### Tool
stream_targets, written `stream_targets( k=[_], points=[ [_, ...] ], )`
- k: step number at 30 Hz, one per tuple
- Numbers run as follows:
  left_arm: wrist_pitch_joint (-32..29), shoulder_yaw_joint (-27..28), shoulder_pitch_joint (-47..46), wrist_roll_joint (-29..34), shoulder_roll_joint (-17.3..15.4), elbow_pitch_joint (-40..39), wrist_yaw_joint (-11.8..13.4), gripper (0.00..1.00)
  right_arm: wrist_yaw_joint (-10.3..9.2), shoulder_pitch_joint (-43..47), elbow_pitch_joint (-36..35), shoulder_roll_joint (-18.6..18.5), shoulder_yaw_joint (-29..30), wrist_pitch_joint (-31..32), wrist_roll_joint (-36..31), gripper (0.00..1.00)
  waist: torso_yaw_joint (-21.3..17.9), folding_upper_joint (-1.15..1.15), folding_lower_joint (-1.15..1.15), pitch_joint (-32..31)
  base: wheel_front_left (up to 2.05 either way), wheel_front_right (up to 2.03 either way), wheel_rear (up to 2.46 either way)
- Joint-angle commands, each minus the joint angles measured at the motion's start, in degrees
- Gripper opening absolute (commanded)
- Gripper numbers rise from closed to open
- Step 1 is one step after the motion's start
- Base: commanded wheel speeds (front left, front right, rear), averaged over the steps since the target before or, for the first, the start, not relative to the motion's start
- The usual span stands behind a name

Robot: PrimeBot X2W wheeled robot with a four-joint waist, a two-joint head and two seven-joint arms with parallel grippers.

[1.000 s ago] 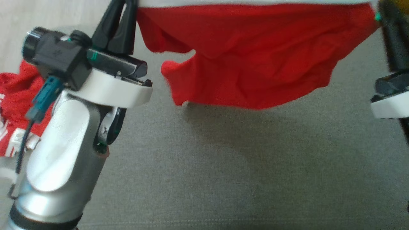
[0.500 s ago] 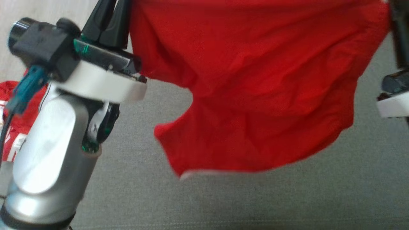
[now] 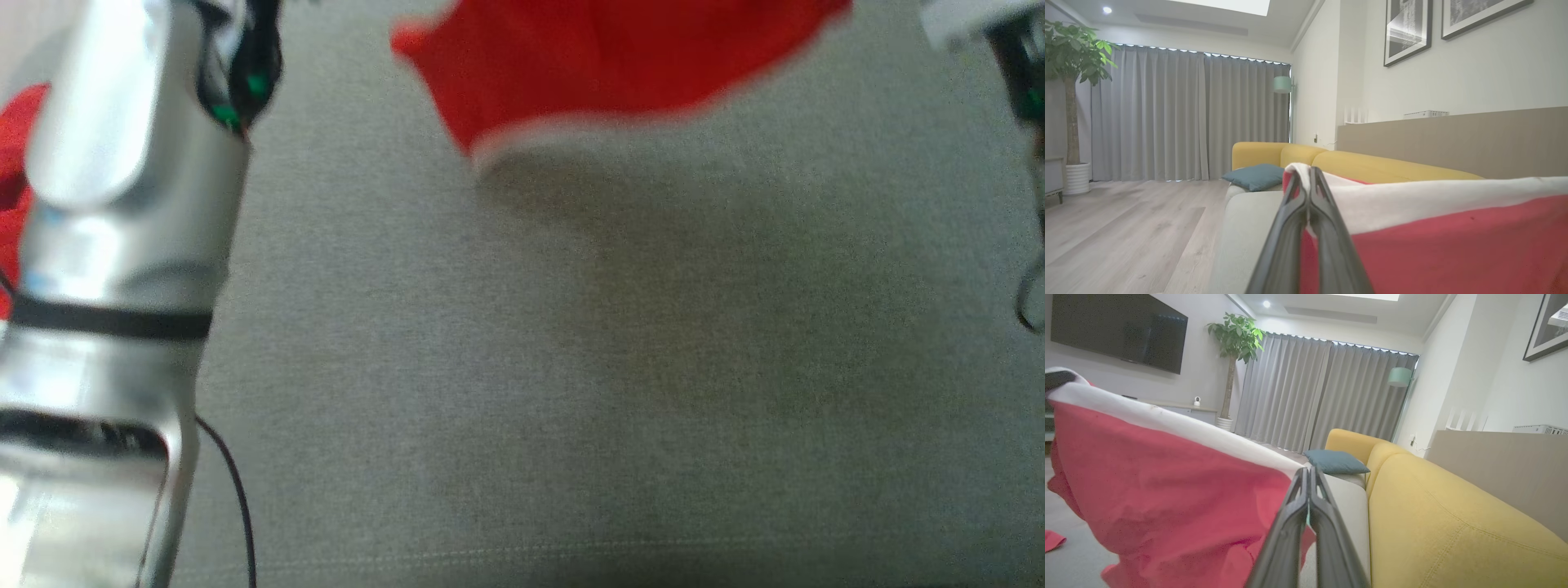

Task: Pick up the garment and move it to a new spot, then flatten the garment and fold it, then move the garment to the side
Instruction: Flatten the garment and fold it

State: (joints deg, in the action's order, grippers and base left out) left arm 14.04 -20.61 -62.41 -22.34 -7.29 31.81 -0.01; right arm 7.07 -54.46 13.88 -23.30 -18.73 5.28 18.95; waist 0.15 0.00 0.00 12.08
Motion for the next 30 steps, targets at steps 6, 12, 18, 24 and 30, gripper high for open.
stream_targets(
  k=[6,12,18,24,30],
  points=[
    [0.9,4.3,-6.0,0.1,0.7,12.4,-2.0,0.00,0.42,-8.2,16.5,7.1,-6.3,-7.9,0.5,0.00,-1.8,0.00,0.00,3.9,0.00,0.00,0.00],
    [0.9,7.5,-0.2,-0.6,3.0,18.7,-3.2,0.00,0.42,-6.2,29.0,11.9,-13.5,-13.2,3.7,0.00,-2.1,0.00,0.00,8.0,0.00,0.00,0.00],
    [1.0,8.6,10.6,0.2,4.1,16.0,-4.8,0.00,0.42,2.3,32.8,12.9,-18.2,-16.6,7.7,0.00,-1.8,0.00,0.00,9.0,0.00,0.00,0.00],
    [1.0,9.5,25.0,3.1,4.3,4.6,-5.0,0.00,0.42,12.9,28.9,10.3,-17.9,-18.6,8.4,0.00,-1.4,0.00,0.00,7.3,0.00,0.00,0.00],
    [1.0,11.4,39.1,5.5,4.4,-8.8,-4.9,0.00,0.42,26.1,18.9,7.7,-12.0,-18.7,5.8,0.00,-0.7,0.00,0.00,3.3,0.00,0.00,0.00]
  ],
)
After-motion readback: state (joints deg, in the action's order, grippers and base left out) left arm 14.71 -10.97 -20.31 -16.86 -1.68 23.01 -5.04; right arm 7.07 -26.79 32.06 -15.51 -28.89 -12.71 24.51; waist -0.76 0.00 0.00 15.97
